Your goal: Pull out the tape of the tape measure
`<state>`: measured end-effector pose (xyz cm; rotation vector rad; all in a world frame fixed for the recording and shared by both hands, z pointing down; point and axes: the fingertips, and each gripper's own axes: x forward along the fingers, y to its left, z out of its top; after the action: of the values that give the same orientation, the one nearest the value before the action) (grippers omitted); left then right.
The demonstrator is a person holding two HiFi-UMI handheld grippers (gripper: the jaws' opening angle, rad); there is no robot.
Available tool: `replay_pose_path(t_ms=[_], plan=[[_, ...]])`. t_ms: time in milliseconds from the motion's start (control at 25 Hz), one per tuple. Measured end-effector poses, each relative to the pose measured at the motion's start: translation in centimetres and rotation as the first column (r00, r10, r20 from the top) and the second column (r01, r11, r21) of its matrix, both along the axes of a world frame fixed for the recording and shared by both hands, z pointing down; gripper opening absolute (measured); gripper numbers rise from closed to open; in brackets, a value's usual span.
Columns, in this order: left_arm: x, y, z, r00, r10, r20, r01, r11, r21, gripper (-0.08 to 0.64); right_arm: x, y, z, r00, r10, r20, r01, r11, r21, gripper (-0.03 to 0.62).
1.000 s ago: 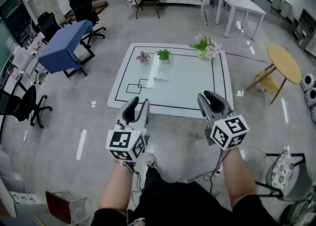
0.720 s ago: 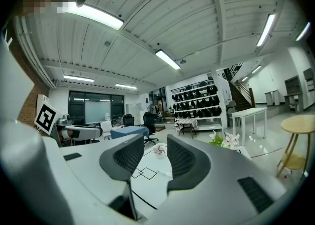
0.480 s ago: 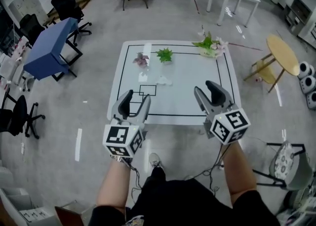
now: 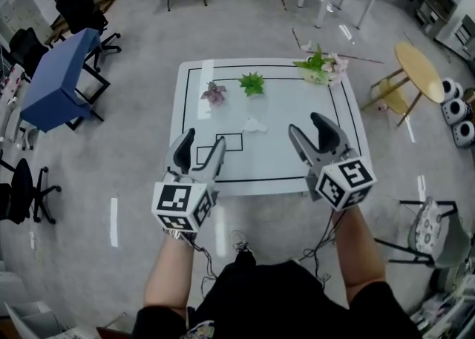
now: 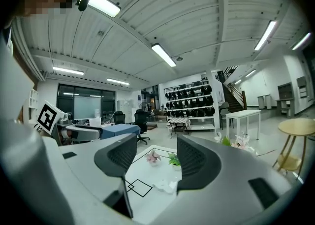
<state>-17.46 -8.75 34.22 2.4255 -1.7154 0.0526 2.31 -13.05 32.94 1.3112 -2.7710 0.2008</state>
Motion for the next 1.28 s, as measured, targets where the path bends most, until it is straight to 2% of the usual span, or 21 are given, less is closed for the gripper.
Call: replay_pose_path(t_ms=[320, 760, 1000, 1280], plan=[[-3.3, -1.7, -0.3, 0.999, 0.045, -0.008, -0.045, 0.999, 0.018, 0.267, -3.5, -1.1, -0.7, 0.999, 0.037, -0.032, -0.037, 0.999, 0.006, 0.252], [-5.0, -2.1, -0.3, 0.998, 0.065, -0.014, -0.065, 0.998, 0.028, 0.268, -6.2, -2.1, 0.1, 0.996, -0.001, -0.090, 0.001, 1.000, 0.006, 0.255], [-4.9, -2.3, 0.7, 0.998, 0.056, -0.021, -0.056, 0.998, 0.010, 0.268, -7.0, -3.0, 1.7, 0.993, -0.048, -0.106, 0.047, 0.999, -0.019, 0.255], [-2.9, -3.8, 2.2, 0.999, 0.047, -0.014, -0.047, 0.999, -0.009, 0.268, -6.5, -4.9, 4.4, 0.984, -0.122, -0.132, 0.116, 0.992, -0.057, 0.255]])
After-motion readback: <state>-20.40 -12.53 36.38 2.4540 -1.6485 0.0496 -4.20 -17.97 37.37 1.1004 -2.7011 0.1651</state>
